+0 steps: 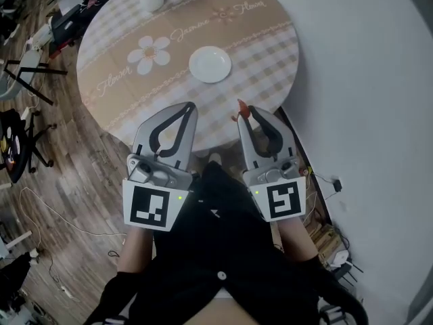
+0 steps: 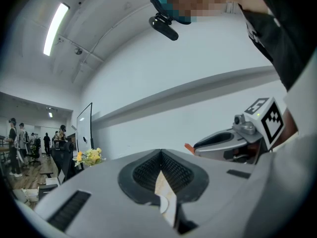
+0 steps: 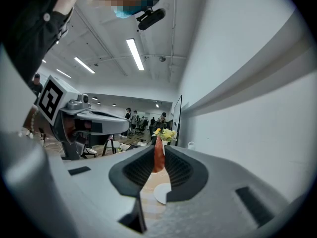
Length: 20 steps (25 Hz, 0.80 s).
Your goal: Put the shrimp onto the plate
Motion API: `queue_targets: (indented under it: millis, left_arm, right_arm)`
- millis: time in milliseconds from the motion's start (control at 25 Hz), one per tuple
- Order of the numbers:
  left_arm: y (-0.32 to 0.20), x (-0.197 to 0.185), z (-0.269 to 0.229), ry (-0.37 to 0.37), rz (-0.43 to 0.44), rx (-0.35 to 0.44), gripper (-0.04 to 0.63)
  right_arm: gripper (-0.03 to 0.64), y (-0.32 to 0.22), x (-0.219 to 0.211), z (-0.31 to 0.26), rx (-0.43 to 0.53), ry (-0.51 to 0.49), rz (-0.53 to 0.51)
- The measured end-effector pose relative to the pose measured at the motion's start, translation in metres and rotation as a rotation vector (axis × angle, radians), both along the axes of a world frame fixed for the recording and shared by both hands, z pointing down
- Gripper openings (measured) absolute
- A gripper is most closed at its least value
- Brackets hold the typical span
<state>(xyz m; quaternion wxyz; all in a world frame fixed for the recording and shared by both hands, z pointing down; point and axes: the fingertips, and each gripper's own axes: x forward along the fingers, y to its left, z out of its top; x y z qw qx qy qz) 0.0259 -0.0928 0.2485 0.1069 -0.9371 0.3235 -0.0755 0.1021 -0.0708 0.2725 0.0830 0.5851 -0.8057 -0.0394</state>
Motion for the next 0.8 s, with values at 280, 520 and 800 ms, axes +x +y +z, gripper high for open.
queue_targets:
  millis: [280,520,800]
  left_arm:
    - [-0.009,0.019,-0.002,0.001,-0.055,-0.01,0.002]
    - [-0.012,0.029,0.002,-0.002,-0.08,-0.009,0.002]
    - [-0.022,0.035,0.0,-0.003,-0.079,-0.008,0.002]
  right_arm:
    - [0.049,-0.013,0.016,-0.003,0.006,-0.012,-0.055]
    - [0.049,-0.019,0.031,-0.002,0.004,-0.012,-0.068]
    - [0.049,-0.031,0.036,-0.002,0.004,-0.022,-0.064]
